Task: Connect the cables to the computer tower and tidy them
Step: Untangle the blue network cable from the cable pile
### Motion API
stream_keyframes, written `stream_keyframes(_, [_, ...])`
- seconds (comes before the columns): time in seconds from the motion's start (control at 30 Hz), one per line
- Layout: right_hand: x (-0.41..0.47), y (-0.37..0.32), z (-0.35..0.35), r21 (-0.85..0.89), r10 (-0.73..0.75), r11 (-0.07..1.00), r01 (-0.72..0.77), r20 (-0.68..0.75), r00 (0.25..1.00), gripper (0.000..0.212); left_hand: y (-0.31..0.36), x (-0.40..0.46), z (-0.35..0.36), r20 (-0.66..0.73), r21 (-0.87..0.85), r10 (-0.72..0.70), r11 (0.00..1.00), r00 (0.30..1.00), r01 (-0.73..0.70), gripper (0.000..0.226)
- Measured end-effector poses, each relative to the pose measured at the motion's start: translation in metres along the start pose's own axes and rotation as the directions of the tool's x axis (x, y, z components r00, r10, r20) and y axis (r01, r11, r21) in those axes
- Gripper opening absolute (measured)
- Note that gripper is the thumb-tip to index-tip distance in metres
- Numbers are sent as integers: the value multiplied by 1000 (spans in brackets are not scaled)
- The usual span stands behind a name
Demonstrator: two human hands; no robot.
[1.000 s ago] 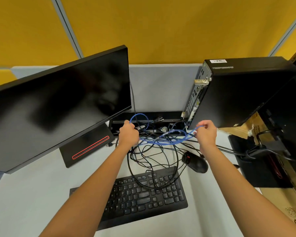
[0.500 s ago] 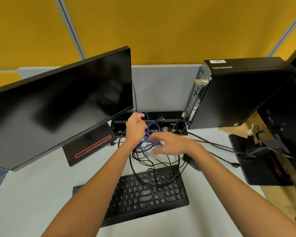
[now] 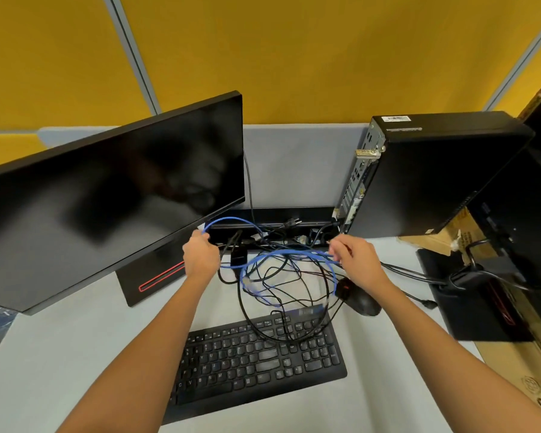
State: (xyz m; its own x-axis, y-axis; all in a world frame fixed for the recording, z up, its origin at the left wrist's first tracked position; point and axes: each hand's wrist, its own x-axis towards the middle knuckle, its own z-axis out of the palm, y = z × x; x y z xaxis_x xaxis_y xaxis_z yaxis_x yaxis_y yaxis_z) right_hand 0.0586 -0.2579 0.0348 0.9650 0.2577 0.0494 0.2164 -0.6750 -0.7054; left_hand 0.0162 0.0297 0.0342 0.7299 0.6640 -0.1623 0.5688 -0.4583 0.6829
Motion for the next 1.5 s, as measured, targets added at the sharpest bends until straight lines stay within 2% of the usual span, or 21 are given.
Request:
stream_keyframes(0.1, [5, -15, -2, 10, -46, 999, 46, 78, 996, 30, 15, -13, 14, 99, 142, 60, 987, 993, -74, 35])
stream_keyframes(0.2, [4, -27, 10, 100, -53, 995, 27, 266, 962, 15, 29, -18, 31, 170, 120, 136, 980, 976, -158, 35])
stream_keyframes(0.23, [2, -28, 16, 106, -47, 994, 12, 334, 941, 12, 34, -19, 34, 191, 75, 135, 986, 972, -152, 32])
stream_keyframes(0.3, [-3, -25, 31, 59, -58, 998, 35, 439, 897, 31, 40, -18, 40, 225, -85, 112, 992, 968, -95, 30])
stream_keyframes(0.37, [-7, -23, 47, -19, -65, 996, 87, 510, 858, 37, 50, -22, 40, 274, -288, 80, 958, 958, 3, 28])
stream_keyframes(0.47, [-10, -20, 66, -138, -44, 981, 136, 525, 850, 17, 57, -27, 39, 267, -444, 34, 891, 963, 92, 26])
stream_keyframes(0.53, [-11, -18, 67, -69, -71, 991, 112, 439, 896, 9, 58, -26, 35, 201, -379, 32, 924, 979, 48, 37])
stream_keyframes(0.6, [-7, -19, 58, -26, -114, 991, 129, 320, 940, 12, 55, -27, 28, 63, -48, 179, 983, 982, -176, 54])
stream_keyframes(0.67, [1, -26, 45, -41, -160, 984, 172, 216, 963, 16, 57, -31, 22, 38, 191, 486, 854, 873, -484, 56])
stream_keyframes(0.73, [11, -36, 32, -27, -201, 978, 207, 136, 970, 18, 63, -36, 22, 335, 94, 659, 687, 673, -720, 44])
stream_keyframes(0.8, [18, -48, 21, -17, -216, 976, 218, 77, 973, 14, 68, -44, 24, 600, -119, 615, 701, 511, -704, 26])
stream_keyframes(0.83, [20, -51, 16, -13, -224, 974, 225, 50, 973, 12, 69, -44, 27, 613, -135, 615, 700, 496, -701, 20])
stream_keyframes(0.9, [22, -51, 8, -46, -249, 968, 248, -23, 968, 11, 74, -41, 29, 500, 4, 667, 636, 552, -772, 22])
stream_keyframes(0.97, [20, -43, -2, -114, -288, 954, 276, -99, 953, 14, 77, -37, 26, 435, 117, 645, 651, 628, -750, 29])
stream_keyframes(1.1, [14, -23, -17, -67, -254, 967, 246, -223, 941, 15, 76, -32, 24, 463, 52, 578, 739, 672, -671, 43])
stream_keyframes(1.17, [14, -15, -21, 50, -140, 986, 160, -280, 950, 10, 69, -31, 22, 444, 85, 562, 749, 698, -657, 47])
stream_keyframes(1.23, [17, -3, -26, 239, 38, 970, 44, -332, 942, 9, 61, -27, 16, 357, 126, 532, 787, 768, -604, 51])
stream_keyframes(1.3, [20, 14, -35, 475, 259, 878, -63, -361, 896, 15, 47, -18, 6, 264, 158, 480, 834, 837, -529, 53])
stream_keyframes(1.37, [19, 28, -42, 581, 394, 803, -135, -347, 851, 22, 34, -7, -4, 209, 179, 400, 882, 893, -437, 46])
stream_keyframes(1.43, [18, 32, -42, 536, 397, 825, -180, -322, 859, 34, 30, 0, -4, 186, 107, 328, 930, 926, -351, 36])
stream_keyframes(1.5, [16, 26, -34, 355, 280, 919, -173, -276, 919, 42, 41, -5, 0, 239, -177, 232, 965, 943, -193, 24])
